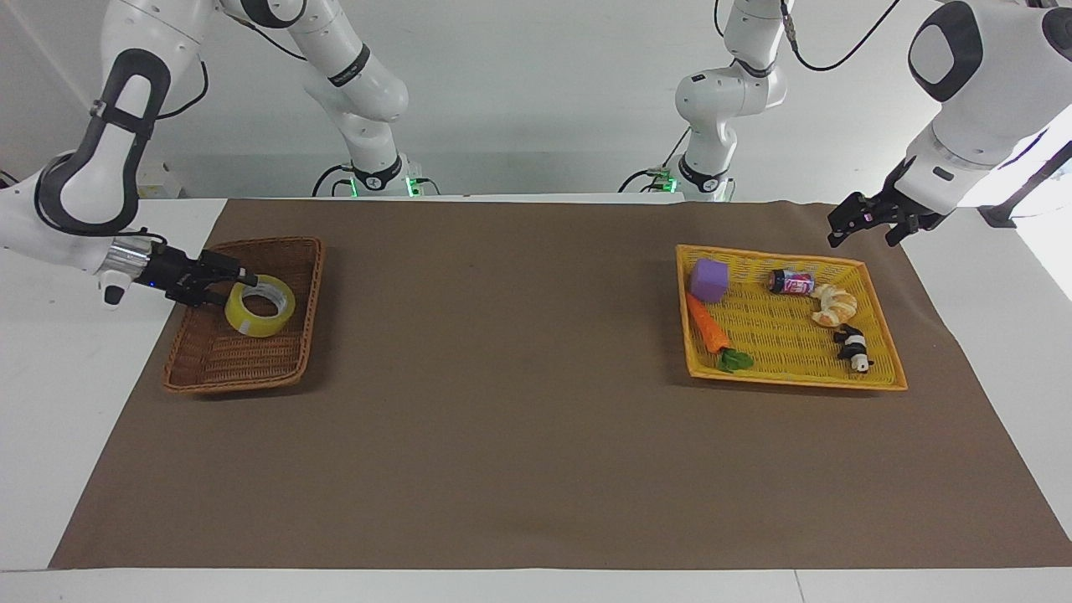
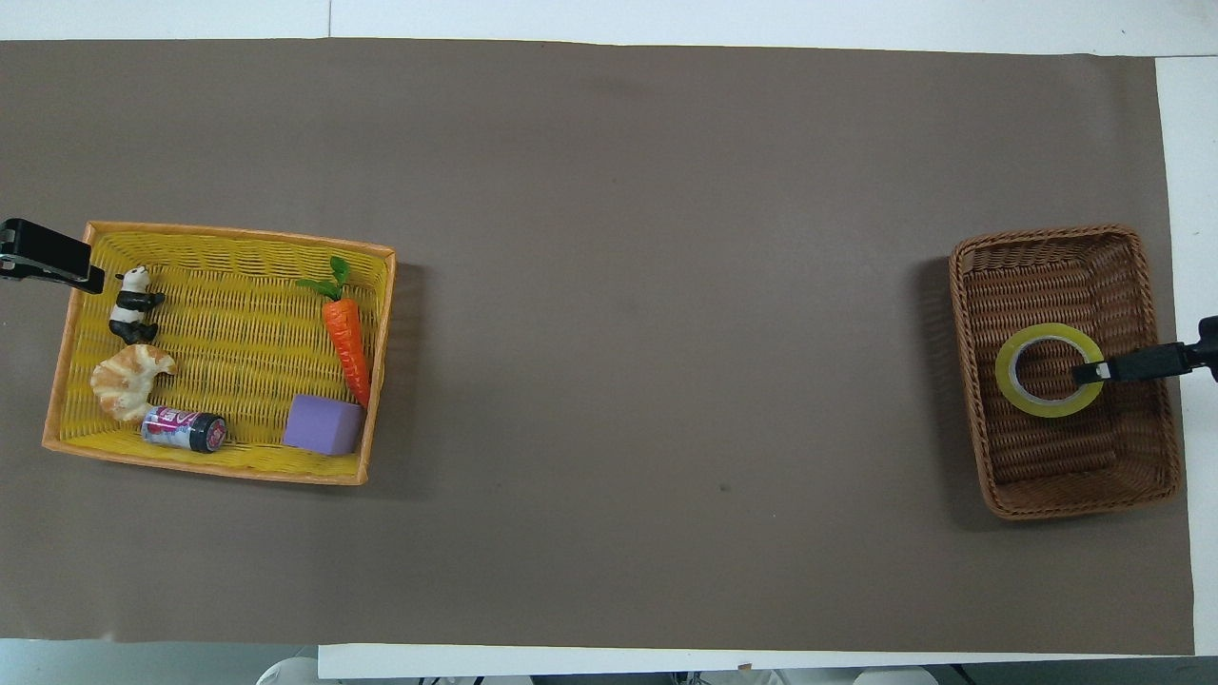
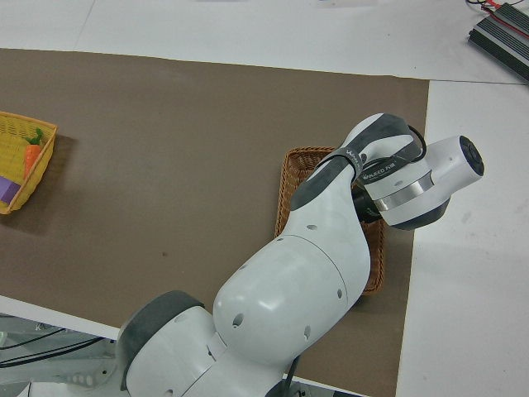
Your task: Move tape to another basket
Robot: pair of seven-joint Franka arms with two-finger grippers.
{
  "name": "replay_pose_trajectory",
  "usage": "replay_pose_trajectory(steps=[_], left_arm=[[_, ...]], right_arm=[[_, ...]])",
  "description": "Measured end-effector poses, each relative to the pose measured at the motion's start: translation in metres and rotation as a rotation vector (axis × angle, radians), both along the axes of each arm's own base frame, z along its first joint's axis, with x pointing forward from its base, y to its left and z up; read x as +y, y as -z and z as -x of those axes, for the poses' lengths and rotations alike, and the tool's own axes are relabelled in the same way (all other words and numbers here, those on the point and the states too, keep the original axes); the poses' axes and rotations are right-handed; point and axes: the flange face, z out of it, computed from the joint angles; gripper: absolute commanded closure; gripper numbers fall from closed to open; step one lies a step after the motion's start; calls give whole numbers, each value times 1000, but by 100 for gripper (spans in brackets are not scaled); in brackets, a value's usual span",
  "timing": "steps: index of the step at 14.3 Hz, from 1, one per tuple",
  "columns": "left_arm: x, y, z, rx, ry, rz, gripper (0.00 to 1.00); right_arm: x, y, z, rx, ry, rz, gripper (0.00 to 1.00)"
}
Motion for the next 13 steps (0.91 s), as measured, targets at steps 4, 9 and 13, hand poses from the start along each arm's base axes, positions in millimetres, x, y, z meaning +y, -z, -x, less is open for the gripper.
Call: replay_pose_trajectory(steps=[4,9,13], left_arm=[[-15,-9,4,3,29,-1,0],[-20,-15,9,-4,38,-4,0],[-14,-12,9,5,27,-6,0]], right_arm=[[14,-51,-18,-55,-102,124,0],[55,-120,-38,-114,-182,275,0],[129,-198,-46,-112,-132,489,0]])
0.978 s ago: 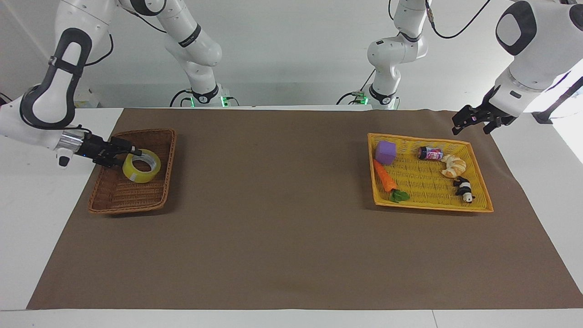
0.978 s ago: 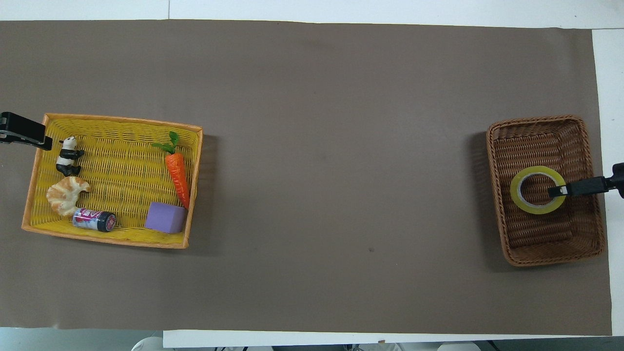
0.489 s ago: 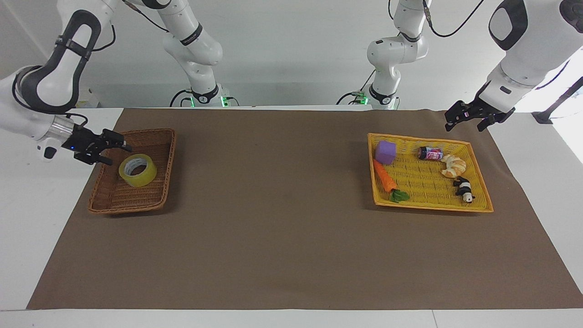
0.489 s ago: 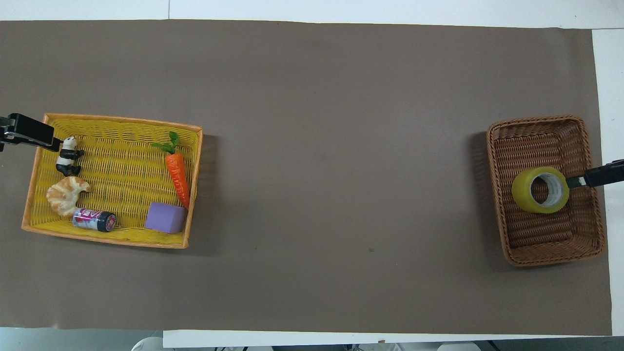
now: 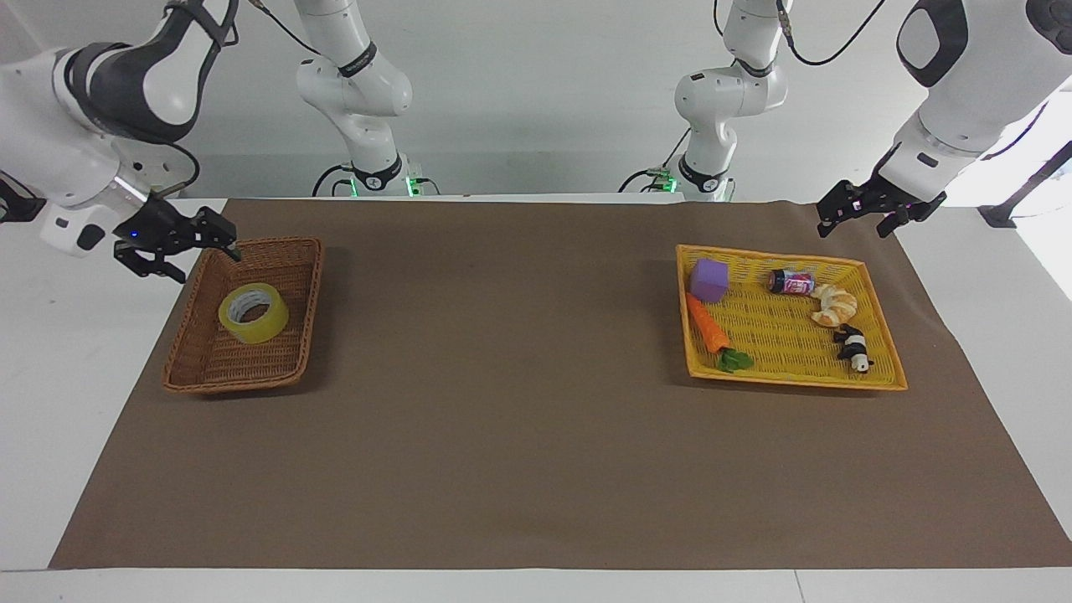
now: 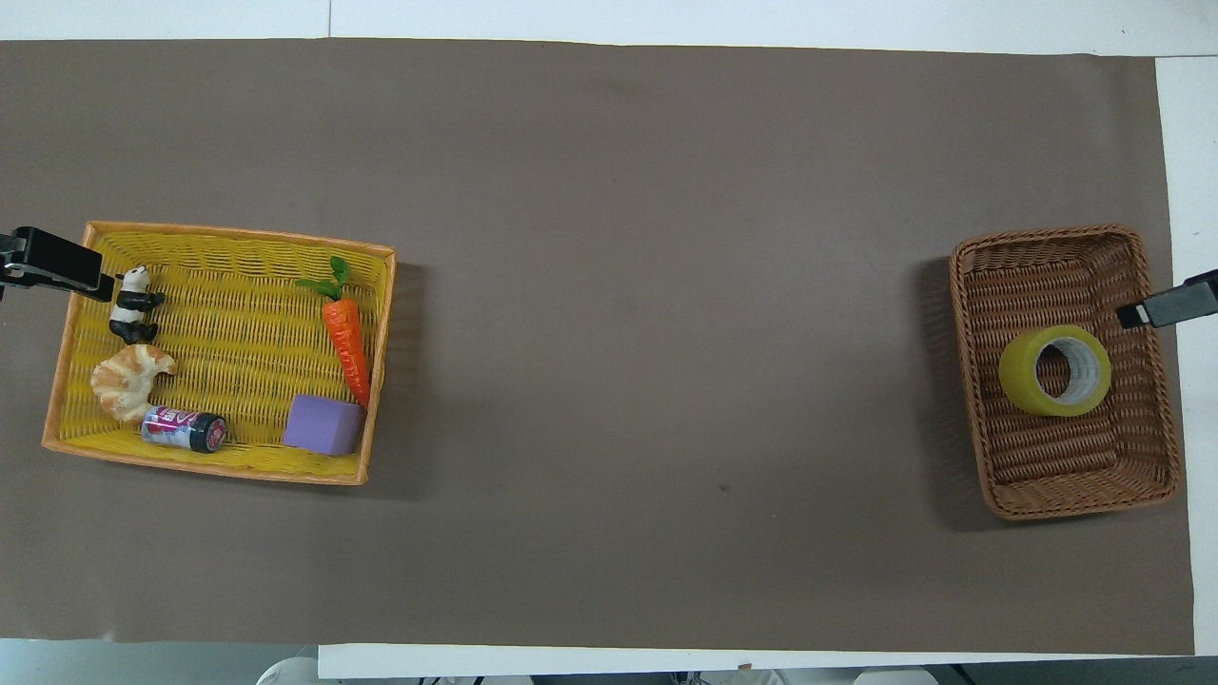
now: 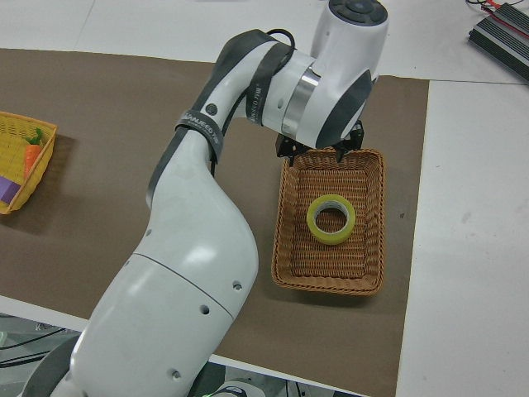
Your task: Move tape to another basket
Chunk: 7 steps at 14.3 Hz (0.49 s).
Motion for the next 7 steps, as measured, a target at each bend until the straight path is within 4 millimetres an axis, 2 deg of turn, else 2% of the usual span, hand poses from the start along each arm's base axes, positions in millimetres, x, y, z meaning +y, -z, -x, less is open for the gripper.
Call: replay_pose_trajectory(steps=[2,4,5,7], left_arm=[[0,0,0,0,-1,0,0],[0,0,0,1,-1,0,0],[0,0,0,1,-1,0,0],[0,0,0,1,-1,0,0]], right_arm=[[26,-31,12,24,109,27,0],[29,-55,21,58,227,56,0],[28,-65,21,59,245,92,0],[40,-78,11,36,237,141,0]])
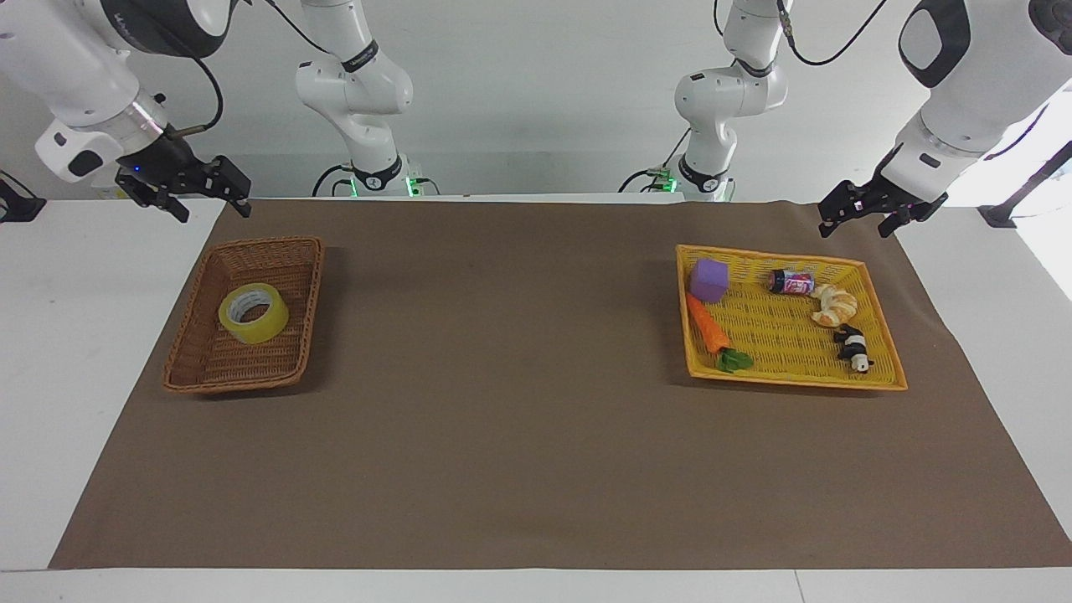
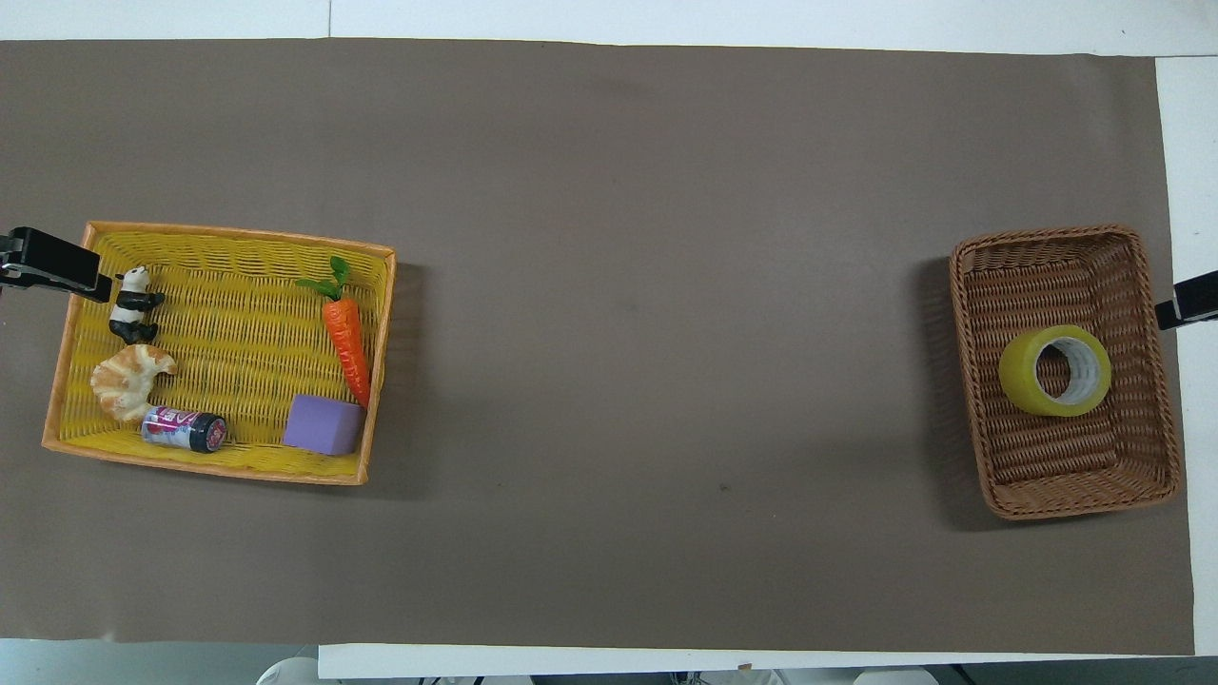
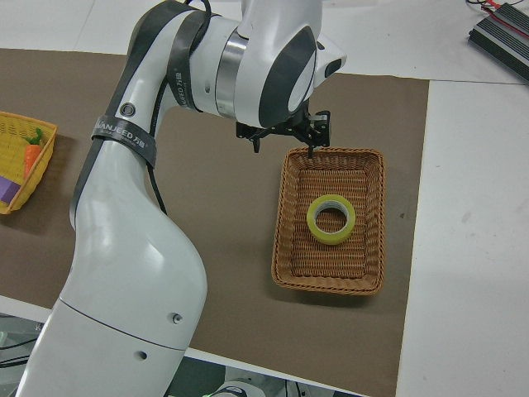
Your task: Move tape to another basket
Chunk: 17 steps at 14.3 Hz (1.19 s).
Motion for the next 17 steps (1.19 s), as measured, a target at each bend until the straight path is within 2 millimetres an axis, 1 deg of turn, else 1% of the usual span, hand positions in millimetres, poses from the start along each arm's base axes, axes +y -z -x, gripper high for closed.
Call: replay_pose_trajectory(steps=[2,3,7,11,13,17], left_arm=[[0,0,0,0,0,0,0],[0,0,0,0,0,0,0],[0,0,0,0,0,0,0],[0,0,0,1,0,0,0],[0,0,0,1,0,0,0],[0,0,0,1,0,0,0]], right_arm=[[15,-2,-9,-4,-16,13,0],[18,-2,-11,-2,-20,14,0],[17,-5,-12,-5,-18,19,0],[24,-9,-12,-13,-31,20,0],[21,-10,-11,-9,-25,20,0],[6,-9,-7,8,4,18,0]])
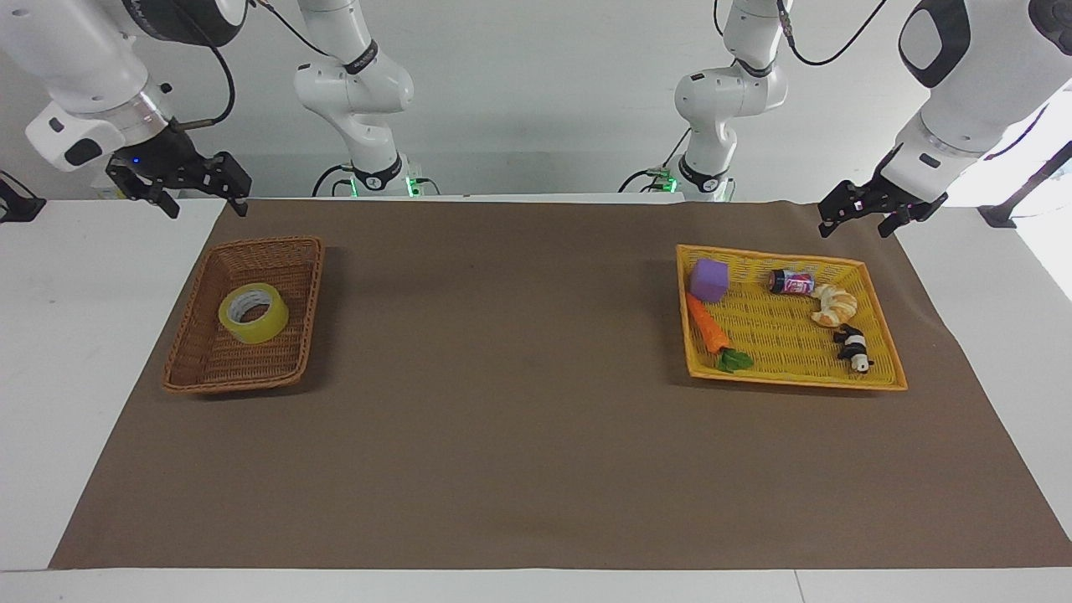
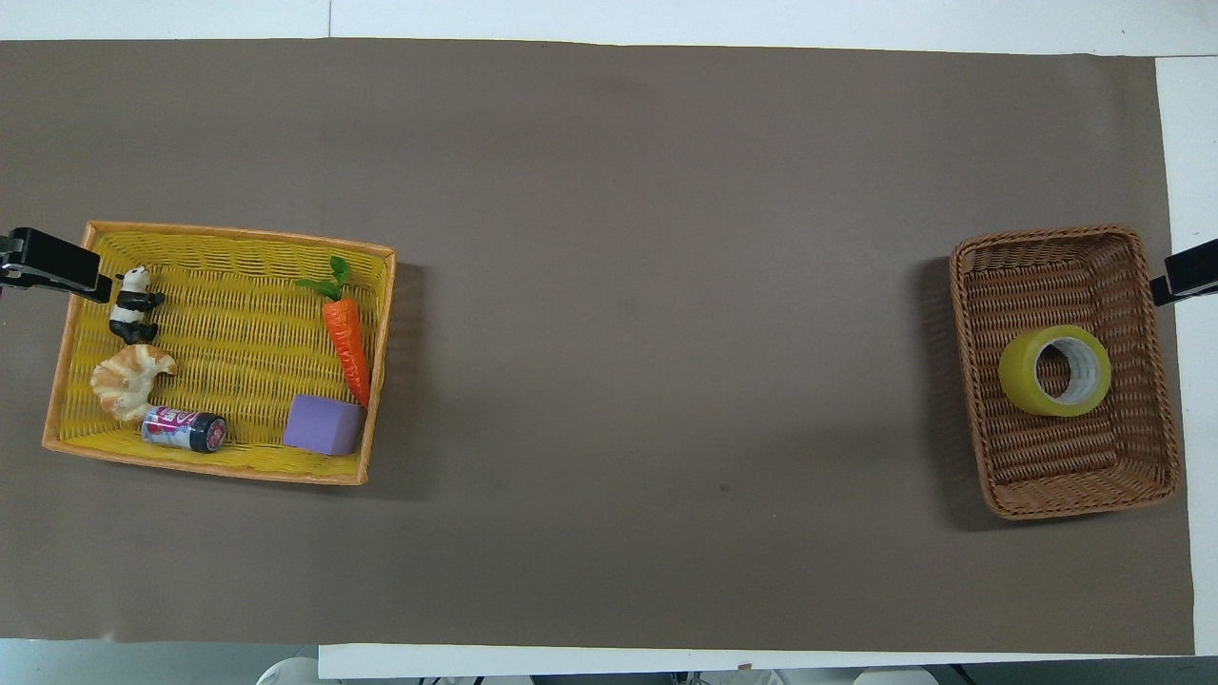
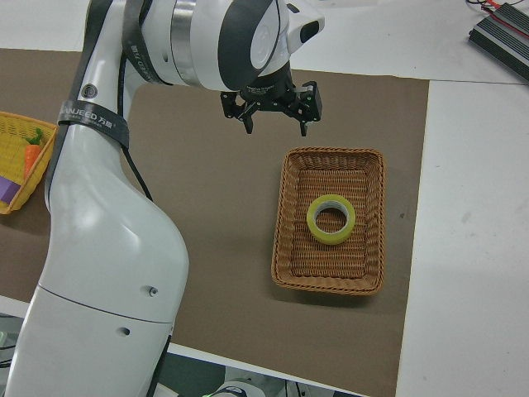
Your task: Move tape to another basket
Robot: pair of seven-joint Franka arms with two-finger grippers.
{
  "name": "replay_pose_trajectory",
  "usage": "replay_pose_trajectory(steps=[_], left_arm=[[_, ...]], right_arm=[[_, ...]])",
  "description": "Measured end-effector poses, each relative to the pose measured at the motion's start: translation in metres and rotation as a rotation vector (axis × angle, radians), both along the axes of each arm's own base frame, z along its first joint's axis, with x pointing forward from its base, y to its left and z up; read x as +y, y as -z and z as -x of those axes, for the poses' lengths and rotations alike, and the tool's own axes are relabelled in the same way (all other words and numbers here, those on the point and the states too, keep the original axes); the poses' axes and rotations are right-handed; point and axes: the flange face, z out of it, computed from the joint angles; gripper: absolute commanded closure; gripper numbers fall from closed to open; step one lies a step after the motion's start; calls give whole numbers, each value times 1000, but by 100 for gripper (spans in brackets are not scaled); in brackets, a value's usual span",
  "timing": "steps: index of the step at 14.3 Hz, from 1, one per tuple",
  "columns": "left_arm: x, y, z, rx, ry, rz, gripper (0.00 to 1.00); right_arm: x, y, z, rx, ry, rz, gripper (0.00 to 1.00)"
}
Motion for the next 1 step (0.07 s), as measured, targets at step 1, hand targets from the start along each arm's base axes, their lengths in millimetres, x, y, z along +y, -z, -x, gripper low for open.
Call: replay_pose_trajectory(steps=[1], left_arm=[[0,0,0,0,0,0,0]], right_arm=[[-2,0,1,5,3,-1,0]])
